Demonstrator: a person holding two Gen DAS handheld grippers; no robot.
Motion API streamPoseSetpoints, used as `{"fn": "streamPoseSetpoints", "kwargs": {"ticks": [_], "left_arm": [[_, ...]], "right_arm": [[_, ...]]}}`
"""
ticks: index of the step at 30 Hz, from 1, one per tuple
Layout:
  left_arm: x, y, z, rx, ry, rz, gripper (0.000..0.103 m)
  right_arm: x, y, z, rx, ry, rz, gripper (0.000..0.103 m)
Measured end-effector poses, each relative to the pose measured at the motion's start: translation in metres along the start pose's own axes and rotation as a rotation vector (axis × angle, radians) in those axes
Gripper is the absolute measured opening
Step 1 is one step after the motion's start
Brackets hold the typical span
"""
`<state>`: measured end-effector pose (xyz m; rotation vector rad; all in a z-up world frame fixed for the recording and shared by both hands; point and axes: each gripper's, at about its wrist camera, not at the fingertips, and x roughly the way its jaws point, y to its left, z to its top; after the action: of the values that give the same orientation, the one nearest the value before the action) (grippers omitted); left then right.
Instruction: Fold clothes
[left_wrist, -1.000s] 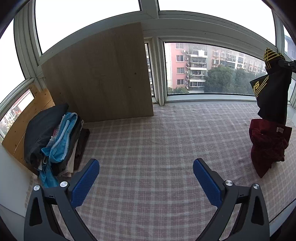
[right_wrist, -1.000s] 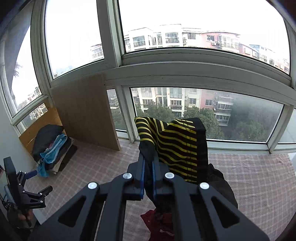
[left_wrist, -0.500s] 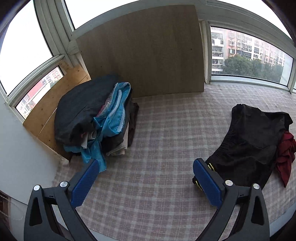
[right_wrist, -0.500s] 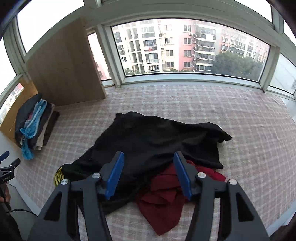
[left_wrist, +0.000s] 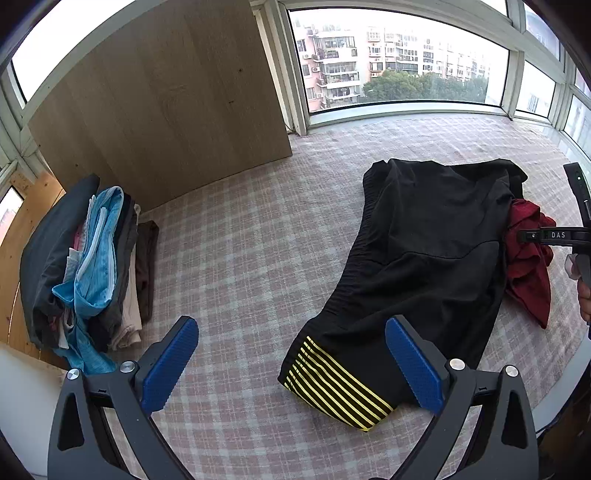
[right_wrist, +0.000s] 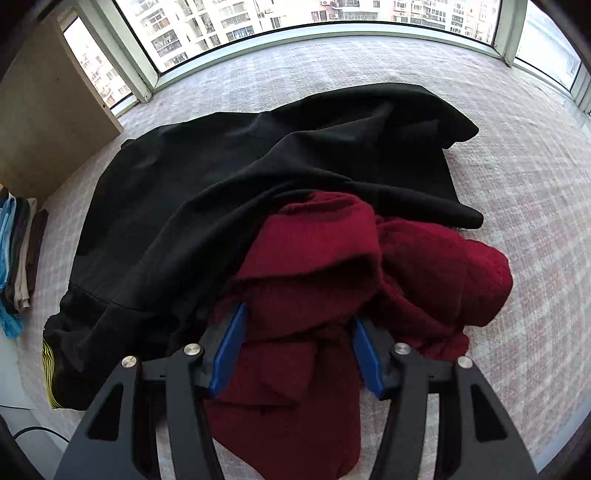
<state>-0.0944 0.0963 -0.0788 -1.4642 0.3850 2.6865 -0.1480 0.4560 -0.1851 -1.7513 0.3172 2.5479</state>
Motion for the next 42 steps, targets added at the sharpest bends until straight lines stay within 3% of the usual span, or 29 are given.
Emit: {"fn": "streamPoseSetpoints", "kwargs": {"ticks": [1,2,6,8,11,13,14,16,18,19,20,23,27,31,35,42], "left_arm": [[0.002,0.003,-0.001,-0.005,0.007,0.008,0.102],[0.005,0.007,-0.003,-0.015,0.016,0.015,0.102],[0.021,0.027,-0.015,-0.057,0.06,0.052,0.102],[0.031,0.037,-0.023,-0.074,0.086,0.074,0.102],[0.044,0.05,-0.034,-0.096,0.124,0.101,0.102],[0.051,0.057,-0.042,-0.117,0.149,0.11,0.102],[0.056,0.06,-0.046,-0.131,0.165,0.107,0.102],[0.066,0.062,-0.053,-0.156,0.198,0.093,0.102],[0.075,0.062,-0.059,-0.177,0.229,0.088,0.102],[0.08,0.061,-0.062,-0.188,0.246,0.086,0.102],[0.084,0.061,-0.064,-0.2,0.264,0.084,0.102],[0.09,0.064,-0.071,-0.285,0.306,0.032,0.102],[0.097,0.066,-0.076,-0.397,0.354,-0.055,0.102],[0.107,0.05,-0.069,-0.397,0.376,-0.068,0.102],[0.122,0.038,-0.066,-0.391,0.419,-0.077,0.102],[0.134,0.033,-0.071,-0.417,0.456,-0.096,0.102]], "right_arm": [[-0.004,-0.001,-0.001,-0.009,-0.011,0.009,0.023],[-0.007,-0.001,-0.001,-0.017,-0.023,0.019,0.017],[-0.034,-0.03,-0.006,0.025,-0.059,0.006,0.013],[-0.056,-0.055,-0.01,0.058,-0.095,-0.088,0.012],[-0.087,-0.095,-0.007,0.116,-0.138,-0.334,0.013],[-0.098,-0.117,0.001,0.128,-0.097,-0.424,0.02],[-0.102,-0.118,0.007,0.122,-0.093,-0.429,0.02],[-0.111,-0.1,0.023,0.077,-0.126,-0.345,0.021],[-0.119,-0.082,0.039,0.032,-0.158,-0.261,0.032],[-0.123,-0.073,0.047,0.009,-0.175,-0.219,0.049],[-0.123,-0.059,0.056,-0.027,-0.181,-0.17,0.056],[-0.103,0.009,0.09,-0.197,-0.16,-0.012,0.056],[-0.054,0.107,0.127,-0.475,-0.079,0.094,0.056],[0.001,0.176,0.155,-0.681,0.017,0.153,0.056],[0.046,0.213,0.175,-0.787,0.12,0.211,0.056],[0.103,0.235,0.162,-0.926,0.315,0.153,0.056]]}}
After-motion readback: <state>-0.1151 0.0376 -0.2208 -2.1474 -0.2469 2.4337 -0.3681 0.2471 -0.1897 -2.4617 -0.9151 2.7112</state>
